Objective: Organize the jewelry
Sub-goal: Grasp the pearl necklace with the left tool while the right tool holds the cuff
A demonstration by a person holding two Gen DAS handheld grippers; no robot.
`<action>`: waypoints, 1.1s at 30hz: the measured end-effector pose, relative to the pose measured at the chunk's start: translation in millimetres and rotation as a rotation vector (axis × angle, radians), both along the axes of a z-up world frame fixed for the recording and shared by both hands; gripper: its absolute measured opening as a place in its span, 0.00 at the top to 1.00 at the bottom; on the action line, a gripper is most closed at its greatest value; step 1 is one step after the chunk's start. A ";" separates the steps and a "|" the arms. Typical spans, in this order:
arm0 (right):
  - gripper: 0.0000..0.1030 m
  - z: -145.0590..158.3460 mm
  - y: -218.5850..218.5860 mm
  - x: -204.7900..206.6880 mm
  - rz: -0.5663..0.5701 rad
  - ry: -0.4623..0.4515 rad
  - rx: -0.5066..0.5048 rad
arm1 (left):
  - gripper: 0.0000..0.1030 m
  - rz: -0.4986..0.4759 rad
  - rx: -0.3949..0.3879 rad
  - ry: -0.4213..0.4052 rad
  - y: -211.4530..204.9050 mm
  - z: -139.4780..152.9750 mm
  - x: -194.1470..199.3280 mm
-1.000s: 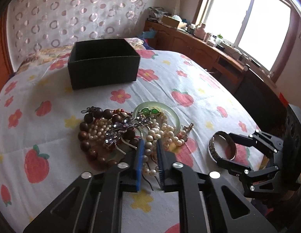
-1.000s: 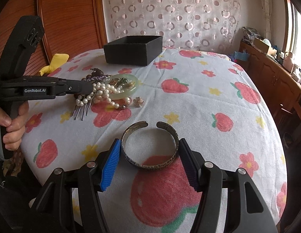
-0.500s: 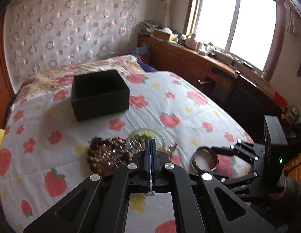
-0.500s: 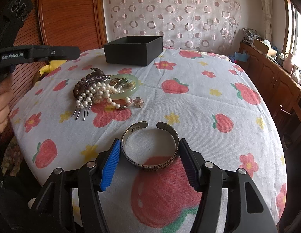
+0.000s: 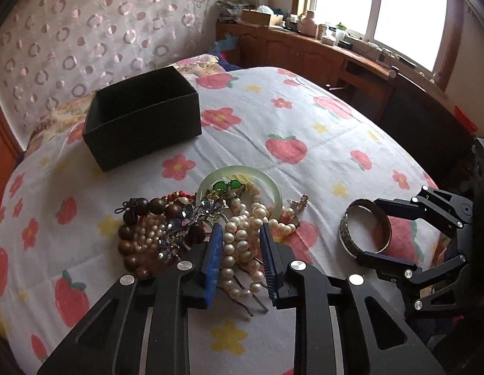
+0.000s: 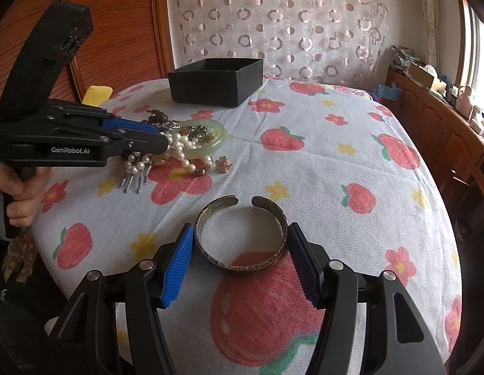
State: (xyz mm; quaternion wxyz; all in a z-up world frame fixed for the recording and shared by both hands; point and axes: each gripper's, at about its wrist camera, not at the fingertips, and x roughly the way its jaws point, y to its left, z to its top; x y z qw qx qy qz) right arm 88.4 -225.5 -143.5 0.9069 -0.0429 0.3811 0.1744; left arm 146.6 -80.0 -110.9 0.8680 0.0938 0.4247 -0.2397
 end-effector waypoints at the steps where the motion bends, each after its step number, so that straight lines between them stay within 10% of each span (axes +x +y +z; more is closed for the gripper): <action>1: 0.38 0.0 -0.2 -0.1 0.000 -0.001 0.000 | 0.82 -0.007 0.004 0.002 -0.9 -0.2 -0.2; 13: 0.38 -0.2 -0.4 0.0 0.002 -0.001 0.001 | 0.88 -0.077 -0.009 0.026 -1.1 -3.2 -12.5; 23: 0.37 -0.7 0.0 -0.4 0.002 -0.001 -0.003 | 1.00 -0.106 -0.129 -0.083 1.8 53.4 -37.8; 33: 0.38 0.1 -0.2 0.0 0.011 0.000 0.005 | 0.98 -0.091 -0.006 -0.018 -15.4 16.5 -32.0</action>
